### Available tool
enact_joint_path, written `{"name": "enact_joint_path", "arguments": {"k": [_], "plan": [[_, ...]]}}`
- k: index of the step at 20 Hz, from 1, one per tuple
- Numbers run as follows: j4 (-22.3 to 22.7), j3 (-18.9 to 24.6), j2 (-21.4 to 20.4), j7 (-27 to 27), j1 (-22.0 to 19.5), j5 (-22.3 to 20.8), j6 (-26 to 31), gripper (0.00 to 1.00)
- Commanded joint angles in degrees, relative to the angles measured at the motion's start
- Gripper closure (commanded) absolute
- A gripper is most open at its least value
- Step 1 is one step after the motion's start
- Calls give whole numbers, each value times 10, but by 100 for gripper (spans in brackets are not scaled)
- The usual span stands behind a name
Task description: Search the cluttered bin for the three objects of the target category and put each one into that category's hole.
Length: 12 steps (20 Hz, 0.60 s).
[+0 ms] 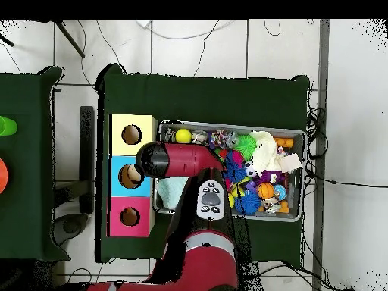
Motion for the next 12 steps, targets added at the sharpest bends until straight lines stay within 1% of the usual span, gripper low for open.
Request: {"name": "enact_joint_path", "arguments": {"k": [1, 6, 12], "plan": [[50, 33, 1, 65, -18, -13, -14, 100], [30, 23, -25, 53, -19, -5, 51, 100], [-12, 12, -57, 48, -14, 5, 150, 100]]}}
